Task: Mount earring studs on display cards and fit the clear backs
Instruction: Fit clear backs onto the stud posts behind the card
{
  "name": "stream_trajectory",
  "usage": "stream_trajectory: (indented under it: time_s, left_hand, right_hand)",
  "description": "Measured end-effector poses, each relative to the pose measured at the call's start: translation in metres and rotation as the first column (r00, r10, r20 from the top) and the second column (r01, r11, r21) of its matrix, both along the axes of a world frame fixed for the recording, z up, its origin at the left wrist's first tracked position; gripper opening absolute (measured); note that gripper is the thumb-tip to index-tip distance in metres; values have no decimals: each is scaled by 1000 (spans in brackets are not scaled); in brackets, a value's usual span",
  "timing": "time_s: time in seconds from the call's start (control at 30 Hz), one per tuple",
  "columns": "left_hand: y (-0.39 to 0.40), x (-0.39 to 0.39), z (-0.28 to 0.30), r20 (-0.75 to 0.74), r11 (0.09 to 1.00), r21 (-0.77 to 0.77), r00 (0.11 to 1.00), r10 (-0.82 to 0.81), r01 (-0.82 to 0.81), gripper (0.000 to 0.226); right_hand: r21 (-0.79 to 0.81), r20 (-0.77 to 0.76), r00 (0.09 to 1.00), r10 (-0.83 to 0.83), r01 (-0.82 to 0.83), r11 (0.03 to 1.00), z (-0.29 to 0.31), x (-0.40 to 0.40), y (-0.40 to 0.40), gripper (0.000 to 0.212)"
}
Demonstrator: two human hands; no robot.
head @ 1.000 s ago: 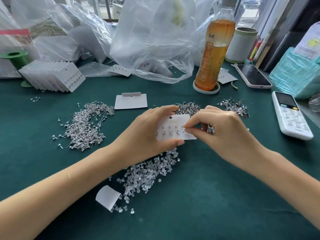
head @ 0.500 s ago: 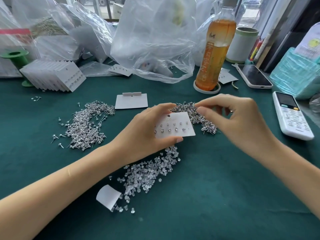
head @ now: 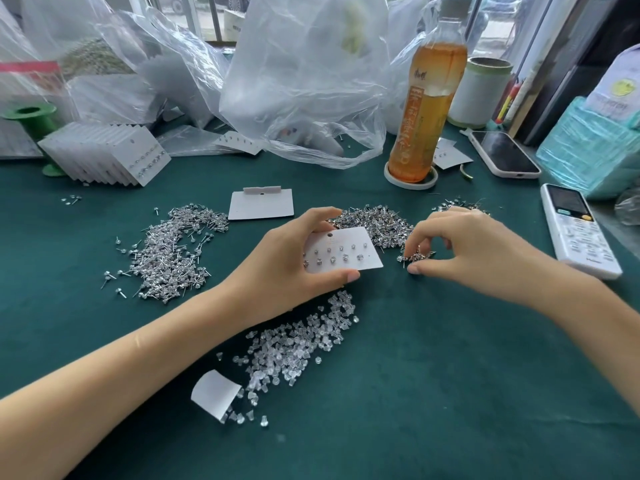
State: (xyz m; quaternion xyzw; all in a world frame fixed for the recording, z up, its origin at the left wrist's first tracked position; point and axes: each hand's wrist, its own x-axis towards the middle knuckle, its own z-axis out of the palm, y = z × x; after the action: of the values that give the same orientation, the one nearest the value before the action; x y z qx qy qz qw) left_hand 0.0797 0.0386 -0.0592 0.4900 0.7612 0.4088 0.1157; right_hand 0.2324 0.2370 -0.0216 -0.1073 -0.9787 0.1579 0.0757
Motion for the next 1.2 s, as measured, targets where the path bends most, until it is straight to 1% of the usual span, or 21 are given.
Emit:
stream_trajectory:
  time_s: [0.13, 0.23, 0.37, 0.43, 0.5, 0.57, 0.63, 0.7, 0.83, 0.93, 1.2]
  left_hand:
    - [1, 1, -1, -20, 1000, 4, 1000, -17, 17, 72]
    - [1, 0, -1, -24, 1000, 3, 999, -23, 23, 71]
    - [1, 1, -1, -25, 1000, -9, 999, -21, 21, 71]
    - [1, 1, -1, -29, 1000, -13, 999, -20, 20, 71]
    - [1, 1, -1, -33, 1000, -17, 999, -19, 19, 70]
    - [0, 3, -1, -39, 1000, -20, 999, -24, 23, 71]
    - [0, 4, 0, -57, 999, -28, 998, -32, 30, 71]
    - [1, 6, 1, -76, 999, -37, 996, -38, 36, 72]
    - [1, 8, 3, -100, 998, -27, 994, -51, 48, 72]
    - [1, 9, 5, -100, 998, -9, 993, -57, 57, 72]
    - [0, 11, 9, -50, 997, 40, 997, -62, 64, 67]
  right_hand:
    - [58, -50, 999, 0, 3, 998, -3, -1, -4, 7]
    - [56, -47, 999, 24, -21, 998, -3, -2, -6, 5]
    - [53, -36, 998, 54, -52, 997, -3, -2, -7, 10]
    - [23, -38, 998, 47, -47, 999, -1, -2, -7, 11]
    - [-53, -100, 995, 8, -13, 999, 2, -2, -8, 14]
    - [-122, -201, 979, -23, -2, 993, 5, -1, -11, 13]
    - [-129, -271, 962, -35, 0, 992, 7, -1, -17, 12]
    - [-127, -308, 951, -29, -11, 992, 7, -2, -23, 13]
    - [-164, -307, 951, 20, -74, 984, 5, -2, -33, 17]
    - [-183, -315, 949, 26, -88, 979, 2, -2, -35, 14]
    - [-156, -334, 939, 77, -135, 978, -1, -3, -36, 15]
